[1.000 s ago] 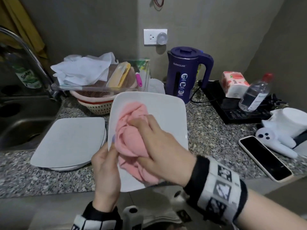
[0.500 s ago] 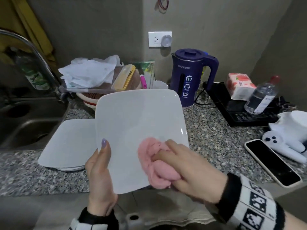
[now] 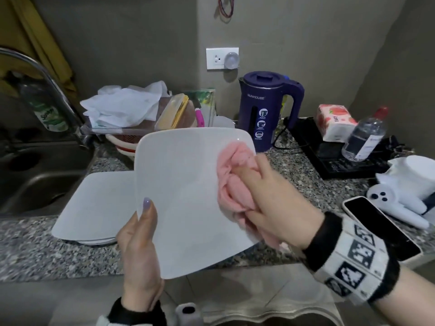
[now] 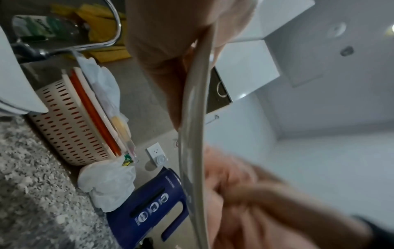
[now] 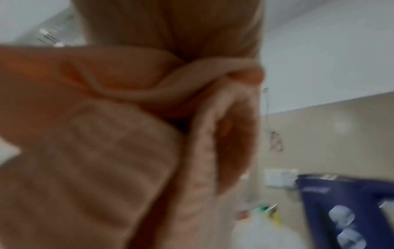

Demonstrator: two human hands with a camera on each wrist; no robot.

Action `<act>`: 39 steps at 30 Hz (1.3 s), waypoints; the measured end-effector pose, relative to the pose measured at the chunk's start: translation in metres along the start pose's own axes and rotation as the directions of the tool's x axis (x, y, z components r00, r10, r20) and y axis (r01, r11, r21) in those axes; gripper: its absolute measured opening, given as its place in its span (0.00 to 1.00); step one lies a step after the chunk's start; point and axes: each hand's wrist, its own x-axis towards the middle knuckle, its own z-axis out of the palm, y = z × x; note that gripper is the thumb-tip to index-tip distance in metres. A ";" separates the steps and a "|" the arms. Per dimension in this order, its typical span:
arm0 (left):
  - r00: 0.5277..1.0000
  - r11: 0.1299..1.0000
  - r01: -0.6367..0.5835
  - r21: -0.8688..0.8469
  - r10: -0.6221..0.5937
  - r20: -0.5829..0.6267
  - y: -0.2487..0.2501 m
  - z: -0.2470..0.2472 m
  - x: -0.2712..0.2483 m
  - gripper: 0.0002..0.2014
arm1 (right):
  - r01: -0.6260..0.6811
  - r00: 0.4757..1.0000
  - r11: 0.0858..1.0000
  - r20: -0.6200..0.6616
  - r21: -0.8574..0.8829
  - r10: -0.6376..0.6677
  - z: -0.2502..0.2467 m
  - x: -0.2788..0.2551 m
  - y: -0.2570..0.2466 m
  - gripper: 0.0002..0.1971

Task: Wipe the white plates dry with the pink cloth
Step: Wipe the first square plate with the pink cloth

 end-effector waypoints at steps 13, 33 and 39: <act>0.994 0.994 0.109 0.018 -0.109 0.006 0.000 -0.002 0.016 0.21 | 0.009 0.995 0.994 0.102 0.109 -0.020 0.014 -0.014 -0.024 0.36; 0.991 0.995 -0.038 0.093 0.026 0.133 0.017 0.008 0.025 0.24 | -0.161 0.933 -0.151 0.200 0.975 0.299 0.004 -0.018 0.039 0.32; 0.960 0.944 0.022 0.330 -0.113 0.257 0.022 0.015 0.036 0.21 | -0.079 0.938 0.045 0.059 0.996 0.342 -0.011 -0.025 0.056 0.28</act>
